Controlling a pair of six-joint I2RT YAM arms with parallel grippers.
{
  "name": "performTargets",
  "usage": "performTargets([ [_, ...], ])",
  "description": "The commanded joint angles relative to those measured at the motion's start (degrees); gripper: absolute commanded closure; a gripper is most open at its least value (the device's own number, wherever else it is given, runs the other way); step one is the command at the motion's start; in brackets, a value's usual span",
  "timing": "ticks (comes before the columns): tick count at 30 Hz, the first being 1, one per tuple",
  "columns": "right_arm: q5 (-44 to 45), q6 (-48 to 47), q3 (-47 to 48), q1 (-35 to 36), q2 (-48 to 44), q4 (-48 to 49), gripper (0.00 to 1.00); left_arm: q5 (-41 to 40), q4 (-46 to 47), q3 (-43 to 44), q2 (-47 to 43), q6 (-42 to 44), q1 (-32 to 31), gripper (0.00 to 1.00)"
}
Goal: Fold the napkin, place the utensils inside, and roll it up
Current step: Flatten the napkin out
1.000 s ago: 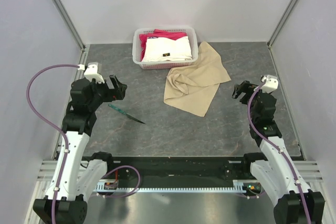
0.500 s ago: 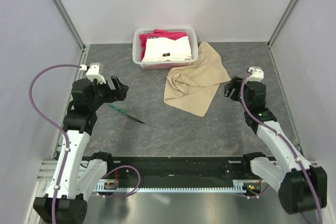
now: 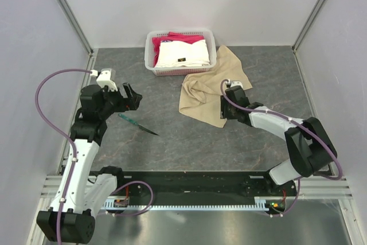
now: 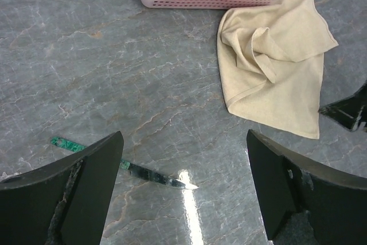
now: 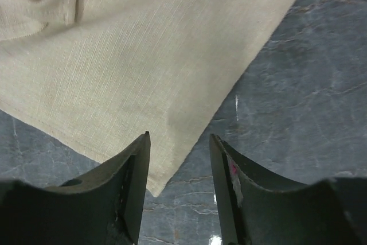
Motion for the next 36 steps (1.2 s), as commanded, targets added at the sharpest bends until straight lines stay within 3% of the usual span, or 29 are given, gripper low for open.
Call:
performTargets([
  [1, 3.0, 0.9, 3.4, 2.2, 2.8, -3.2, 0.49, 2.9, 1.3, -0.2, 0.8, 0.7, 0.2, 0.06],
  [7, 3.3, 2.9, 3.7, 3.5, 3.4, -6.0, 0.50, 0.4, 0.7, 0.6, 2.5, -1.2, -0.7, 0.13],
  [14, 0.7, 4.7, 1.7, 3.9, 4.2, -4.8, 0.50, -10.9, 0.2, 2.4, 7.1, -11.0, -11.5, 0.15],
  [16, -0.2, 4.9, 1.6, 4.1, 4.9, -4.5, 0.50, -14.0, 2.8, 2.3, 9.2, -12.9, -15.0, 0.15],
  [19, -1.6, 5.0, 0.8, 4.2, 5.0, -3.6, 0.50, -11.9, 10.0, 1.5, 14.2, -18.5, -18.7, 0.17],
  [24, -2.6, 5.2, -0.7, 4.3, 5.9, -2.0, 0.54, -12.8, 17.5, 6.3, 28.4, -20.1, -22.8, 0.18],
  [31, -1.9, 5.1, -2.1, 4.2, 5.9, -2.4, 0.80, -11.9, 22.3, 16.4, 48.1, -21.5, -27.3, 0.21],
  [34, -1.1, 4.7, -2.4, 4.3, 5.3, -3.2, 0.98, -11.0, 23.4, 20.9, 55.9, -22.2, -28.4, 0.23],
  [36, -0.9, 4.5, -2.7, 4.3, 4.6, -3.3, 1.00, -9.8, 23.4, 24.3, 59.2, -22.5, -28.9, 0.25],
])
